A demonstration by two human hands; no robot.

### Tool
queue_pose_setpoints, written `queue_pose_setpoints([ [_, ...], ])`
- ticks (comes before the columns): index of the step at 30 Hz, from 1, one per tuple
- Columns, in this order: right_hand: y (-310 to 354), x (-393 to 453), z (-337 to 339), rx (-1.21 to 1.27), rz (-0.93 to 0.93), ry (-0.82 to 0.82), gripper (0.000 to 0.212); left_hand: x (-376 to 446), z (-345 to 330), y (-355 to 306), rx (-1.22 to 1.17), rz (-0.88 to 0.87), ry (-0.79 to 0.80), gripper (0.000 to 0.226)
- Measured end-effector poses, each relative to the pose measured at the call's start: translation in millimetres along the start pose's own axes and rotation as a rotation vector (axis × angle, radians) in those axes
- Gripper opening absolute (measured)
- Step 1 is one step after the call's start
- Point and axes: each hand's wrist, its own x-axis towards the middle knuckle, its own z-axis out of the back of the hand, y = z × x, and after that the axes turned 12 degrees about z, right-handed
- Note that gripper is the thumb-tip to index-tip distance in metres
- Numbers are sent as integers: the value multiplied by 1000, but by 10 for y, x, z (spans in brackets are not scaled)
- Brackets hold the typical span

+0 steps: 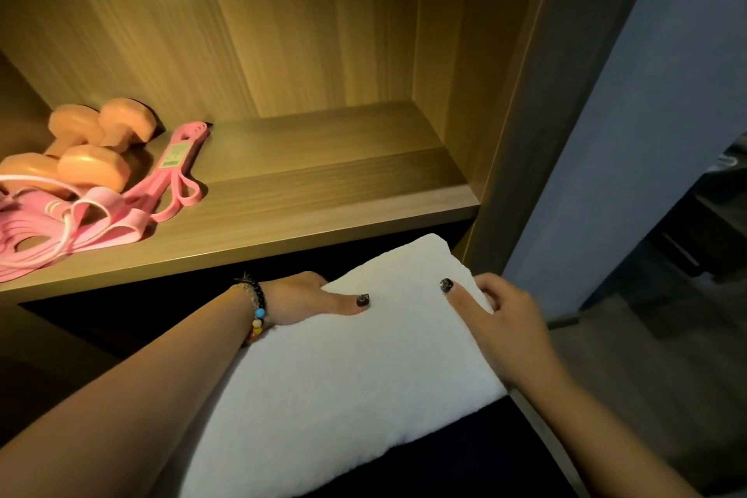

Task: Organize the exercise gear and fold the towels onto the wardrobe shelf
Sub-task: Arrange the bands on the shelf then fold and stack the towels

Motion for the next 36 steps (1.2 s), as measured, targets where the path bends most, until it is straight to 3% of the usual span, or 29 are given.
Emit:
queue_pose_setpoints([
  [2,34,-82,-2,-37,125,-40,41,-78,54,132,-130,-39,-102,123],
  [4,102,-92,-7,-73,176,-25,60,-248,153,147,-294,-66,-174,98],
  [6,203,-49,-17,-10,135,-34,86,-434,242,79,-495,-118,-209,77],
  [9,409,84,-106,219,77,13,106,-637,382,-62,-787,-157,-266,52],
  [11,573,175,-212,334,43,108,104,-664,447,-209,-944,-178,-210,62],
  [13,754,279,-300,343,54,149,88,-485,496,-415,-1051,-95,-267,67],
  [15,845,405,-302,144,177,115,86,-229,536,-587,-1153,27,-368,83],
  [16,851,464,-267,8,232,100,91,-46,557,-630,-1190,70,-405,101],
  [17,845,510,-229,-139,283,103,94,103,541,-679,-1197,125,-421,116],
  [18,818,540,-200,-286,342,138,93,198,493,-730,-1192,138,-428,115],
  [21,665,570,-218,-650,416,382,91,443,358,-871,-1156,121,-565,64],
  [23,564,563,-286,-788,412,448,98,610,327,-933,-1072,73,-571,57],
  [27,409,627,-446,-908,512,344,110,832,455,-1033,-1028,68,-560,51],
  [32,281,668,-563,-1049,590,351,129,1087,590,-1108,-856,100,-552,55],
  [36,213,708,-597,-1122,613,323,127,1083,646,-1184,-839,147,-559,64],
])
